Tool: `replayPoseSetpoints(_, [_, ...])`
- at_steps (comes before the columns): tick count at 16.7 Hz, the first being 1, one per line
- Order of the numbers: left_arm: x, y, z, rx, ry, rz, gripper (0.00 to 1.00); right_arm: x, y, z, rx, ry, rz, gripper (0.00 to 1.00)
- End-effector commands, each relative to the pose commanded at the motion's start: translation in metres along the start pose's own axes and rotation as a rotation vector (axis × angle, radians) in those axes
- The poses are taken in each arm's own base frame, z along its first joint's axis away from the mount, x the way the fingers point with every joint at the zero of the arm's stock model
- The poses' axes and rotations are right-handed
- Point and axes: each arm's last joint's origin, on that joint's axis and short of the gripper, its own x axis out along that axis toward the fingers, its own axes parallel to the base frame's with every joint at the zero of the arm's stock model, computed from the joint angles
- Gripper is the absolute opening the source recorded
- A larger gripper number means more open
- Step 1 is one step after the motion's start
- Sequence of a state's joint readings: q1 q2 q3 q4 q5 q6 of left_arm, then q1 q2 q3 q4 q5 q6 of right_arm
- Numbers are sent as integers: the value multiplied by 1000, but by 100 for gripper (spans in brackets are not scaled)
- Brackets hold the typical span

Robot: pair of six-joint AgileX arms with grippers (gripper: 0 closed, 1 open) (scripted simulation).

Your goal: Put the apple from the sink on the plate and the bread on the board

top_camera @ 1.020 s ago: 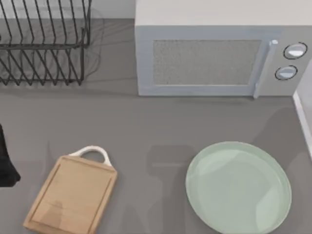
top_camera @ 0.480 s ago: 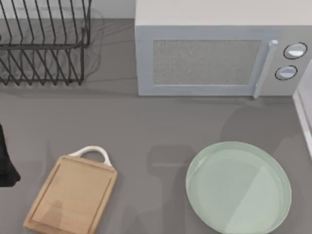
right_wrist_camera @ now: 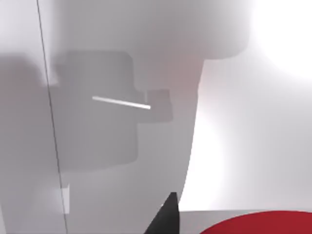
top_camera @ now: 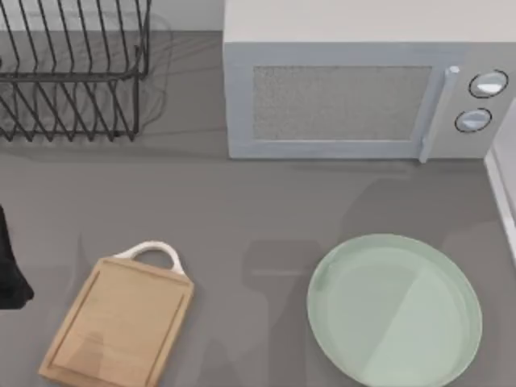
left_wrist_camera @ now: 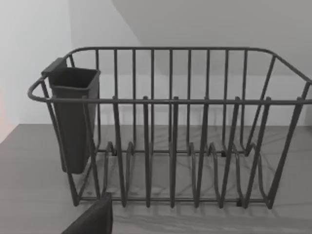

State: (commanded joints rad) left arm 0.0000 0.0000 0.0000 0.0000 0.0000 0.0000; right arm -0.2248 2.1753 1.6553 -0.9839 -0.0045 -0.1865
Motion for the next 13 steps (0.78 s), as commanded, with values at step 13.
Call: replayPoseSetpoints(13, [0,0,0,0,0,0,100,-49,160,-93,73,194,-56,0])
